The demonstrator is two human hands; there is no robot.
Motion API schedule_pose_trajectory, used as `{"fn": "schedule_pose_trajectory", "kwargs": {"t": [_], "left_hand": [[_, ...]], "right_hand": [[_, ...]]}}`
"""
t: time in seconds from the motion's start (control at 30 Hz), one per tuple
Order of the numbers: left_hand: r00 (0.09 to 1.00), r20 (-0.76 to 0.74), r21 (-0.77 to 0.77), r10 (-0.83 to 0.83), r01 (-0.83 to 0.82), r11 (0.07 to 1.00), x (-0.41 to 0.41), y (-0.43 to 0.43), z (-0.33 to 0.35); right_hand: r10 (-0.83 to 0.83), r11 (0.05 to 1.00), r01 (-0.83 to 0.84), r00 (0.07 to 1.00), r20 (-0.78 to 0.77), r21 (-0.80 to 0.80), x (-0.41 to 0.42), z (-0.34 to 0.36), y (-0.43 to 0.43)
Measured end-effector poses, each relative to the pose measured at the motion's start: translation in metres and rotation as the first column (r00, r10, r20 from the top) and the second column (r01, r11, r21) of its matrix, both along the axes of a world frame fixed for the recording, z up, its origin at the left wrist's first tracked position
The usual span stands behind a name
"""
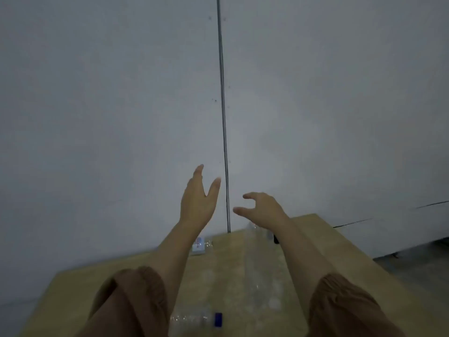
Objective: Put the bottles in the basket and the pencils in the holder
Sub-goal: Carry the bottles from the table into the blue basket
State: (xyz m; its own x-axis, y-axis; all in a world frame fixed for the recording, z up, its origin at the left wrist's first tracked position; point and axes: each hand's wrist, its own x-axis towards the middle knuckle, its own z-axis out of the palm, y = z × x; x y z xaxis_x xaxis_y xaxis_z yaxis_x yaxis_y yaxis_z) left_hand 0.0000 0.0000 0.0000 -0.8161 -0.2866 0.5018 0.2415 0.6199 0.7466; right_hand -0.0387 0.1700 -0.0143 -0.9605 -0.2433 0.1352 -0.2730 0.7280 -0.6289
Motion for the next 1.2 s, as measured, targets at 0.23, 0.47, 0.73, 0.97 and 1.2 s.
{"fn": "schedule_pose_trajectory", "kwargs": {"t": [0.23,0.47,0.73,0.97,1.2], "left_hand": [[0.992,0.123,0.086,0.009,-0.019,0.996,0.005,0.005,-0.043],[0.973,0.121,0.182,0.197,-0.216,0.959,0.033,-0.055,-0.065],[0.815,0.173,0.187,0.553,-0.578,0.794,0.121,-0.19,-0.093],[0.606,0.226,0.155,0.763,-0.796,0.586,0.231,-0.313,-0.123],[0.431,0.355,0.034,0.83,-0.893,0.449,0.349,-0.435,-0.151]], "right_hand": [[-0.046,0.991,0.051,0.998,-0.041,0.125,-0.007,-0.041,0.007],[0.034,0.992,-0.081,0.905,-0.423,-0.093,0.007,0.006,-0.056],[0.255,0.877,-0.428,0.801,-0.541,-0.22,0.064,0.018,-0.212],[0.526,0.726,-0.65,0.736,-0.426,-0.226,0.151,-0.038,-0.375],[0.733,0.626,-0.763,0.646,-0.213,-0.16,0.238,-0.098,-0.531]]}}
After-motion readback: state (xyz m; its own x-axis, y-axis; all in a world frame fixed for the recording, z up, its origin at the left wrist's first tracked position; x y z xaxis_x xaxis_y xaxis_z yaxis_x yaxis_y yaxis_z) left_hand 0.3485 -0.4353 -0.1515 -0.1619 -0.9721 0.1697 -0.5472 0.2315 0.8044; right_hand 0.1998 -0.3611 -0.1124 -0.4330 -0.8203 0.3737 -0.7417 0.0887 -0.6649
